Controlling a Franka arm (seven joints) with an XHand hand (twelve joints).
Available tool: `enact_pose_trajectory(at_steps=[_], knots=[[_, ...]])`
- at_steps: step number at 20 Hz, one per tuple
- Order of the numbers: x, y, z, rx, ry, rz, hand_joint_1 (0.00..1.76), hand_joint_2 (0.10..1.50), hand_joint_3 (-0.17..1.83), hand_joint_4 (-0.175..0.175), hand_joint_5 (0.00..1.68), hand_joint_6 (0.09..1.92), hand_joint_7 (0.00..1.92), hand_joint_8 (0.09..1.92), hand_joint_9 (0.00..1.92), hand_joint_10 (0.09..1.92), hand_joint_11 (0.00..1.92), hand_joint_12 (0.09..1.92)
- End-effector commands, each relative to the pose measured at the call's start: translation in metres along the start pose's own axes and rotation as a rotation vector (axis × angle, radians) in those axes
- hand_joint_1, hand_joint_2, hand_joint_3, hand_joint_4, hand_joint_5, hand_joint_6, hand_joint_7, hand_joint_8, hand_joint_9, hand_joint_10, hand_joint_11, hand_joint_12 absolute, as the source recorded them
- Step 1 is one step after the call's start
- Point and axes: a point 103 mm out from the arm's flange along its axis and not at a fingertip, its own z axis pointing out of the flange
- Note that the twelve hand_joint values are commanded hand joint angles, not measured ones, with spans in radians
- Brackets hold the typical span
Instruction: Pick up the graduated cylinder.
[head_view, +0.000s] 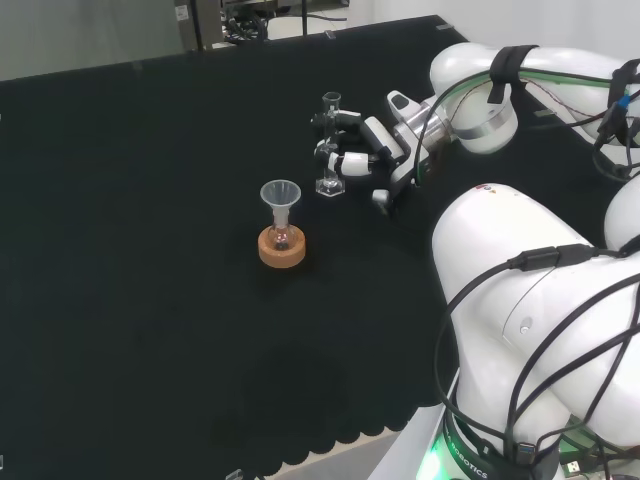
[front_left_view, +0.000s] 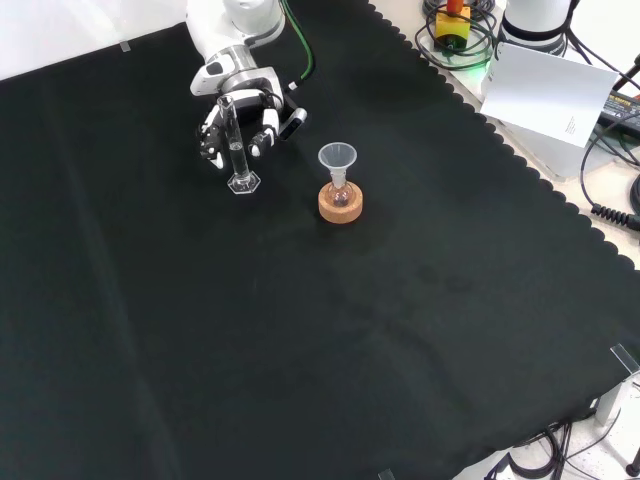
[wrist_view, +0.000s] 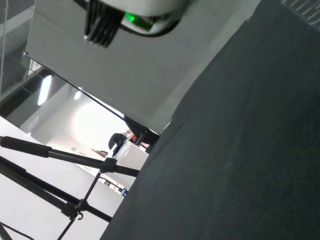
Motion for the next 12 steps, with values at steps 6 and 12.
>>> enact_pose_trajectory(at_steps=[6, 12], knots=[[-0.0023, -0.0014, -0.0044, -0.016, 0.011, 0.000, 0.96, 0.77, 0.53, 0.006, 0.72, 0.46, 0.74, 0.52, 1.13, 0.20, 0.90, 0.99], [-0.0004, -0.0018, -0.0048, -0.025, 0.008, 0.001, 0.96, 0.79, 0.53, 0.006, 0.74, 0.47, 0.75, 0.52, 1.14, 0.19, 0.91, 0.99]])
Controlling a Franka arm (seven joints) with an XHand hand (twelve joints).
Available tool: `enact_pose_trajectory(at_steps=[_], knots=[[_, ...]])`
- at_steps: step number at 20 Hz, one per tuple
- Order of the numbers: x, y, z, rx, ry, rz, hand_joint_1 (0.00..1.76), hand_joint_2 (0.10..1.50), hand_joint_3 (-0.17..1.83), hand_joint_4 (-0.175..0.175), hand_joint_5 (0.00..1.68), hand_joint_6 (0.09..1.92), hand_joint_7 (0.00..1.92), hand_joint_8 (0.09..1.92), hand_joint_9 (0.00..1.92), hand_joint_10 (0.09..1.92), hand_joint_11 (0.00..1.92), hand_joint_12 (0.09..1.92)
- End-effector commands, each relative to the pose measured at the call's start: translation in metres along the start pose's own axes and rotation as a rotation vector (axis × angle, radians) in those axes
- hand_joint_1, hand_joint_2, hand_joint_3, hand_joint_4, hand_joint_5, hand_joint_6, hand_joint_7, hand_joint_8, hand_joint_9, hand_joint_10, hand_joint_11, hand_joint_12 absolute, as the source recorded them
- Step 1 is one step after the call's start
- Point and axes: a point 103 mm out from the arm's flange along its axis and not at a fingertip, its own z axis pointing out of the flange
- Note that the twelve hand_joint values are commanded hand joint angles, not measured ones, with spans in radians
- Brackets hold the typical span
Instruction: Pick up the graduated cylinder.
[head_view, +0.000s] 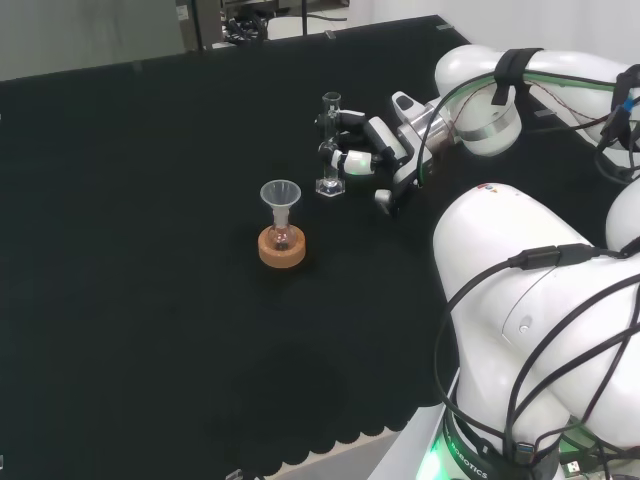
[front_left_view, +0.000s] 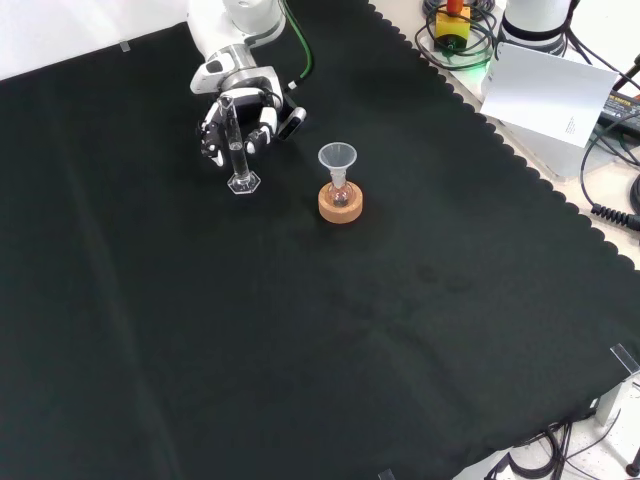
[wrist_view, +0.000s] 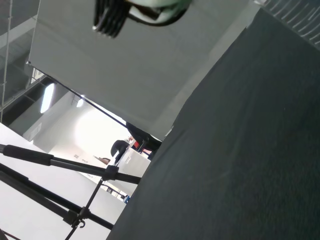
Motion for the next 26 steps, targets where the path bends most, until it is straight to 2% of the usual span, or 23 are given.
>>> enact_pose_trajectory(at_steps=[1, 7, 13, 16, 17, 19, 21, 22, 24, 26], knots=[[0.003, -0.001, 0.000, -0.007, -0.005, -0.002, 0.96, 0.80, 0.53, 0.006, 0.74, 0.47, 0.76, 0.52, 1.14, 0.19, 0.92, 0.99], [0.004, -0.002, -0.004, -0.034, -0.034, 0.011, 1.00, 0.93, 0.51, 0.005, 0.86, 0.48, 0.91, 0.53, 1.26, 0.14, 1.06, 0.90], [0.009, 0.000, -0.005, -0.037, -0.084, 0.003, 1.04, 0.97, 0.50, 0.004, 0.90, 0.48, 0.99, 0.50, 1.31, 0.09, 1.15, 0.85], [0.013, 0.002, -0.010, -0.001, -0.163, -0.017, 1.05, 0.98, 0.50, -0.001, 0.90, 0.49, 1.00, 0.50, 1.32, 0.09, 1.17, 0.84], [0.015, 0.004, -0.010, 0.015, -0.227, -0.026, 1.05, 0.98, 0.50, -0.002, 0.90, 0.49, 1.00, 0.50, 1.32, 0.09, 1.17, 0.84], [0.020, 0.005, -0.014, 0.059, -0.314, -0.049, 1.06, 0.98, 0.50, -0.004, 0.90, 0.49, 1.01, 0.50, 1.32, 0.09, 1.17, 0.84], [0.025, 0.007, -0.020, 0.094, -0.370, -0.065, 1.05, 1.10, 0.23, -0.033, 0.84, 0.98, 1.02, 0.51, 1.33, 0.09, 1.20, 0.83], [0.029, 0.008, -0.024, 0.107, -0.395, -0.072, 1.05, 1.15, 0.14, -0.043, 0.82, 1.12, 1.02, 0.51, 1.34, 0.09, 1.20, 0.82], [0.035, 0.008, -0.033, 0.119, -0.433, -0.077, 1.06, 1.18, 0.04, -0.060, 0.84, 1.19, 1.03, 0.52, 1.35, 0.09, 1.21, 0.82], [0.041, 0.007, -0.041, 0.122, -0.462, -0.075, 1.09, 1.17, 0.01, -0.092, 0.89, 1.14, 1.05, 0.51, 1.37, 0.09, 1.24, 0.81]])
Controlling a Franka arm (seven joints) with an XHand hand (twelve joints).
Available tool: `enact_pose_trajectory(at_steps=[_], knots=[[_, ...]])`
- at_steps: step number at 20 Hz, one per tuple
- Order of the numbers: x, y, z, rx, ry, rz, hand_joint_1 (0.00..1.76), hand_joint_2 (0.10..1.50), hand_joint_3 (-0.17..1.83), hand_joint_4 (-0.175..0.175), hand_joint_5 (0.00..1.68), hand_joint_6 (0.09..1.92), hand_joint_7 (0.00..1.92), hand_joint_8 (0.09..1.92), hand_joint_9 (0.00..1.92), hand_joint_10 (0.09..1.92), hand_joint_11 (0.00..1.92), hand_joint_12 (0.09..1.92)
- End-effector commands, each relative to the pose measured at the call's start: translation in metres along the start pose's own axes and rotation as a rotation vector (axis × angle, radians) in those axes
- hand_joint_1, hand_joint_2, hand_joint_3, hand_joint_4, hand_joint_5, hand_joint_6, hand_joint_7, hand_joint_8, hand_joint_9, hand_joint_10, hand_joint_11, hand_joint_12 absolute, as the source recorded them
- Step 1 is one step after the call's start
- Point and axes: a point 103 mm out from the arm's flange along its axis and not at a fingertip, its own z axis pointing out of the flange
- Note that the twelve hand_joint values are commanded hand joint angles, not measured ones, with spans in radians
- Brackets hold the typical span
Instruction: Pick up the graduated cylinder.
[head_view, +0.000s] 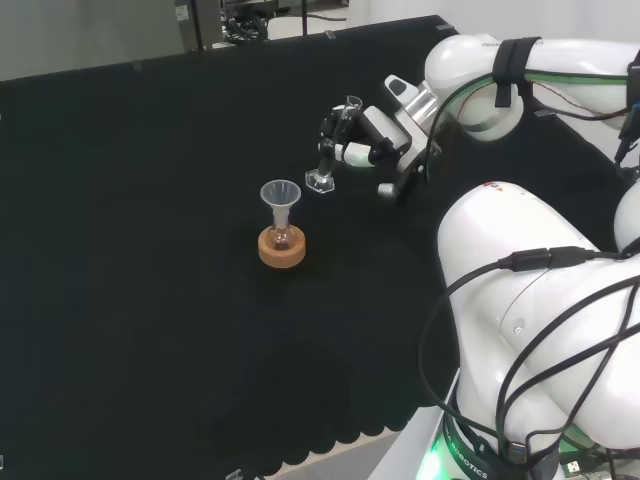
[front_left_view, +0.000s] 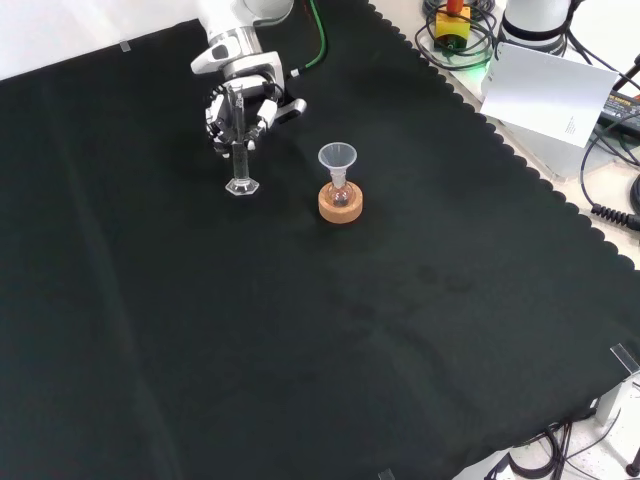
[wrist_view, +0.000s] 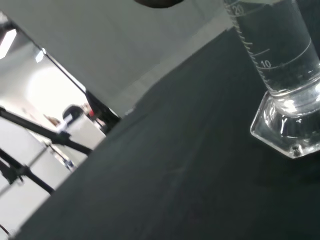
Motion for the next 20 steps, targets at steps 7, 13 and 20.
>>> enact_pose_trajectory(at_steps=[7, 13, 20], knots=[[0.029, 0.002, -0.055, 0.120, -0.246, -0.041, 1.12, 1.15, -0.01, -0.123, 0.94, 1.07, 1.09, 0.48, 1.40, 0.09, 1.28, 0.78], [0.043, 0.002, -0.071, 0.214, -0.302, -0.030, 1.12, 1.14, -0.01, -0.131, 0.95, 1.06, 1.12, 0.46, 1.41, 0.09, 1.29, 0.77], [0.069, -0.003, -0.094, 0.355, -0.395, -0.002, 1.13, 1.13, -0.01, -0.131, 0.97, 1.03, 1.15, 0.44, 1.43, 0.09, 1.31, 0.75]])
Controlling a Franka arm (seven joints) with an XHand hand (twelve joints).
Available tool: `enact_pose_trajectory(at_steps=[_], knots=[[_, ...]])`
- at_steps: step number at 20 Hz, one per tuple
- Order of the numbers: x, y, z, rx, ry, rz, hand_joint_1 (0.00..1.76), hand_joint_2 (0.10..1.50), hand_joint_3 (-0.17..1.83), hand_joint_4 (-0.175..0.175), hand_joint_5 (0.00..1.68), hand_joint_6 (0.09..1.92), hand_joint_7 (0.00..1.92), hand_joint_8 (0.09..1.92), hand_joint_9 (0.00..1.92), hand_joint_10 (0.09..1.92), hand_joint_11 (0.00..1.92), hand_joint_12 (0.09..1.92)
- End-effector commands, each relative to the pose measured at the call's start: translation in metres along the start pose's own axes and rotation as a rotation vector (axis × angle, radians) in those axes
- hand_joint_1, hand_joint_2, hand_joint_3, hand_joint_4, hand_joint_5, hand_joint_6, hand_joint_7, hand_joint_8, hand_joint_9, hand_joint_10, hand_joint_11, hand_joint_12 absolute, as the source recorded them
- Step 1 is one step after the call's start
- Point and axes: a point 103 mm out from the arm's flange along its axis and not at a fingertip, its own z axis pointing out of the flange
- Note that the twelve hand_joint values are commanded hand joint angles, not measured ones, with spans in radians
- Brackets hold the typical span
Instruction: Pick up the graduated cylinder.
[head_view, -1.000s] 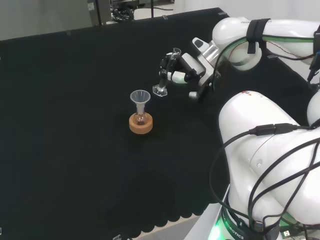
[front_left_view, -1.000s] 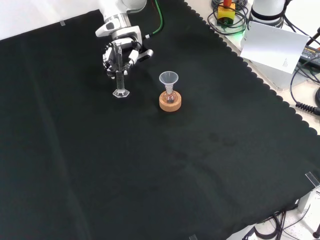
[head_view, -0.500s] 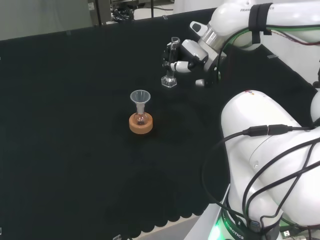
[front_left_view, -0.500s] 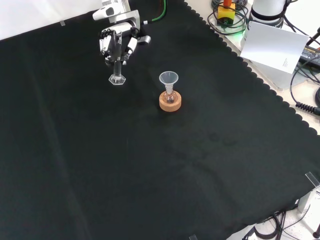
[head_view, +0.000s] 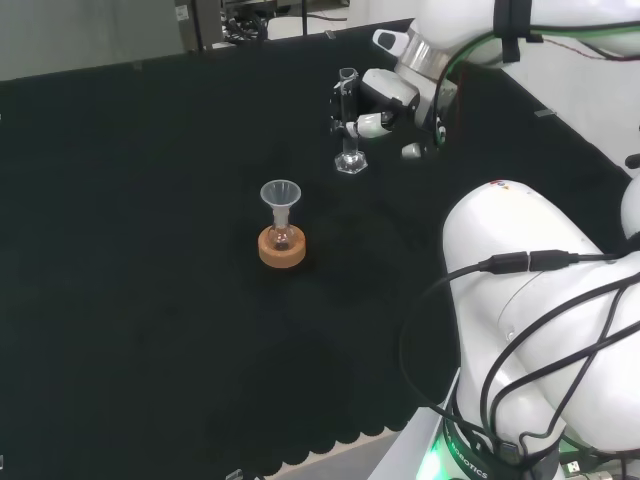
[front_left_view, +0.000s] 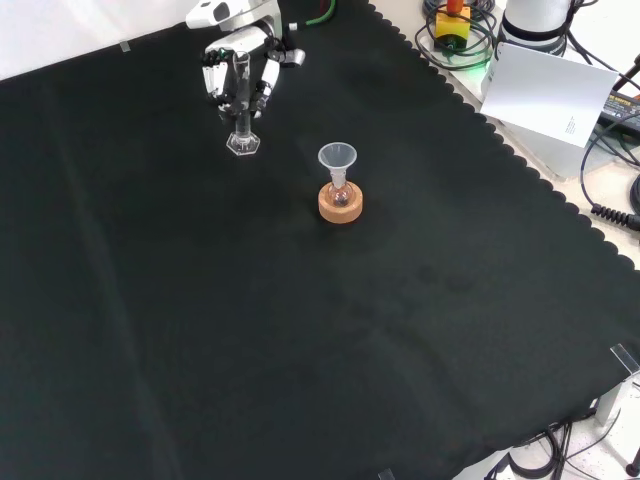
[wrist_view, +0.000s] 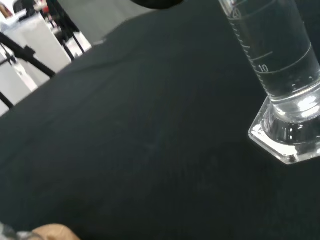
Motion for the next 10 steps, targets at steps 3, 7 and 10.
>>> enact_pose_trajectory(at_steps=[3, 7, 10], knots=[[0.023, -0.017, -0.036, 0.179, -0.104, 0.038, 1.13, 1.13, -0.01, -0.131, 0.97, 1.03, 1.16, 0.44, 1.43, 0.09, 1.32, 0.75], [0.032, -0.034, -0.045, 0.266, -0.144, 0.062, 1.13, 1.13, -0.01, -0.133, 0.98, 1.02, 1.19, 0.40, 1.44, 0.09, 1.34, 0.73], [0.036, -0.046, -0.046, 0.315, -0.170, 0.071, 1.13, 1.13, -0.01, -0.133, 0.98, 1.02, 1.19, 0.39, 1.45, 0.09, 1.34, 0.72]])
